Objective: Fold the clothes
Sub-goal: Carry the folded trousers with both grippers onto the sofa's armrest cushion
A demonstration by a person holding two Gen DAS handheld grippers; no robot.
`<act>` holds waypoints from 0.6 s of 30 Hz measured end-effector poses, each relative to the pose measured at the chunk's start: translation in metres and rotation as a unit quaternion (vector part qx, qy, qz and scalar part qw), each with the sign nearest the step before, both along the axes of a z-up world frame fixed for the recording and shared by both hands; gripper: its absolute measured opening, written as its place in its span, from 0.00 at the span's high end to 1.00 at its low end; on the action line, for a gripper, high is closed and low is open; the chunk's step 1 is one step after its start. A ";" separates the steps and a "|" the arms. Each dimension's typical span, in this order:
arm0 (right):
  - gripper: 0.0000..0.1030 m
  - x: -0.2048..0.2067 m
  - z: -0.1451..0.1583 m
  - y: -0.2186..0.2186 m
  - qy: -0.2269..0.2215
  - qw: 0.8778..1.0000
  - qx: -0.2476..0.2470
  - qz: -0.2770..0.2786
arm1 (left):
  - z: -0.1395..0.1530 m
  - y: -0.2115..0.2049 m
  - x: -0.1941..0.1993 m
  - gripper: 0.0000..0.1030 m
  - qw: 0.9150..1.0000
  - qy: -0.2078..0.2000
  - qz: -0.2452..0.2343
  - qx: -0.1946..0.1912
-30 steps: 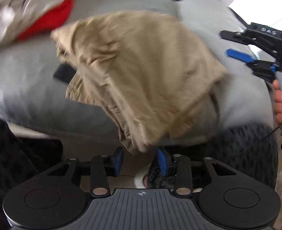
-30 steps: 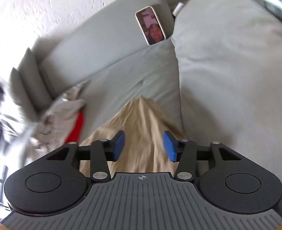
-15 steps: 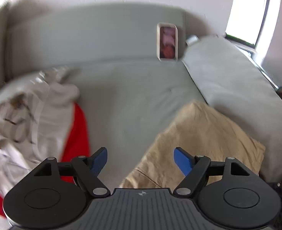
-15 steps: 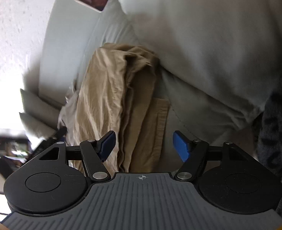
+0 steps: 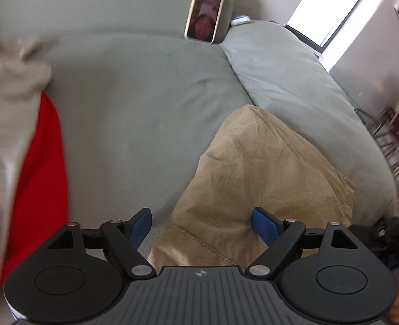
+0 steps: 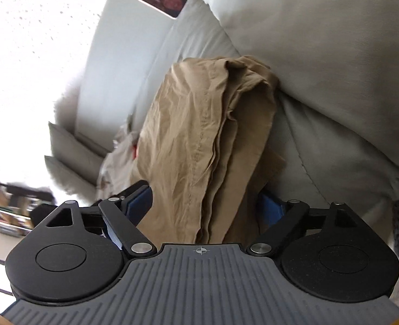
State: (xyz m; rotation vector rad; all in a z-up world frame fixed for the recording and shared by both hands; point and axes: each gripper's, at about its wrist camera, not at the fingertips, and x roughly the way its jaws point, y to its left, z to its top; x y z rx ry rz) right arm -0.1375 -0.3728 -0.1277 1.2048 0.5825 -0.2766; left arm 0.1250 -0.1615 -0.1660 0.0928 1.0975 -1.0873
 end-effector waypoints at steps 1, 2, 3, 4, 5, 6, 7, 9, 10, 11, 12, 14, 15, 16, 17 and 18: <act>0.40 0.003 0.005 0.004 0.006 1.000 -0.028 0.003 | 0.002 0.002 -0.003 0.40 1.000 0.004 0.000 -0.004; 0.62 0.007 0.006 0.005 0.011 0.999 -0.048 0.007 | 0.004 0.003 -0.006 0.46 1.000 0.004 -0.001 -0.008; 0.81 0.009 0.007 0.005 0.016 0.998 -0.065 0.012 | 0.007 0.005 -0.010 0.49 1.000 0.004 -0.002 -0.012; 0.83 0.012 0.005 0.003 0.018 0.998 -0.062 0.014 | 0.009 0.007 -0.014 0.56 1.000 0.004 -0.003 -0.016; 0.85 0.014 0.007 0.002 0.019 0.997 -0.067 0.018 | 0.014 0.007 -0.019 0.61 1.000 -0.007 -0.005 -0.016; 0.87 0.016 0.013 0.003 0.020 0.996 -0.083 0.025 | 0.018 0.007 -0.025 0.64 1.000 -0.021 -0.008 -0.014; 0.88 0.018 0.018 0.004 0.021 0.994 -0.098 0.032 | 0.023 0.008 -0.032 0.69 0.999 -0.034 -0.007 -0.012; 0.90 0.021 0.030 0.006 0.022 0.990 -0.130 0.042 | 0.035 0.009 -0.047 0.76 0.998 -0.056 0.002 -0.005; 0.90 0.021 0.038 0.005 0.019 0.988 -0.146 0.044 | 0.042 0.009 -0.056 0.79 0.998 -0.067 0.006 -0.004; 0.90 0.019 0.046 0.003 0.017 0.986 -0.161 0.040 | 0.049 0.010 -0.065 0.80 0.997 -0.075 0.007 -0.010; 0.90 0.015 0.054 -0.001 0.014 0.984 -0.174 0.035 | 0.057 0.010 -0.075 0.81 0.996 -0.082 0.007 -0.016; 0.90 0.006 0.070 -0.011 0.008 0.980 -0.199 0.021 | 0.073 0.004 -0.093 0.81 0.995 -0.096 0.009 -0.035; 0.90 -0.001 0.078 -0.019 0.006 0.978 -0.207 0.010 | 0.081 -0.001 -0.102 0.81 0.994 -0.102 0.010 -0.045; 0.90 -0.009 0.087 -0.027 0.004 0.977 -0.215 -0.003 | 0.087 -0.011 -0.110 0.82 0.993 -0.103 0.009 -0.055; 0.90 -0.017 0.095 -0.035 0.003 0.975 -0.223 -0.015 | 0.092 -0.023 -0.117 0.82 0.992 -0.103 0.007 -0.066; 0.90 -0.025 0.104 -0.045 0.004 0.973 -0.231 -0.030 | 0.097 -0.034 -0.124 0.82 0.992 -0.103 0.006 -0.076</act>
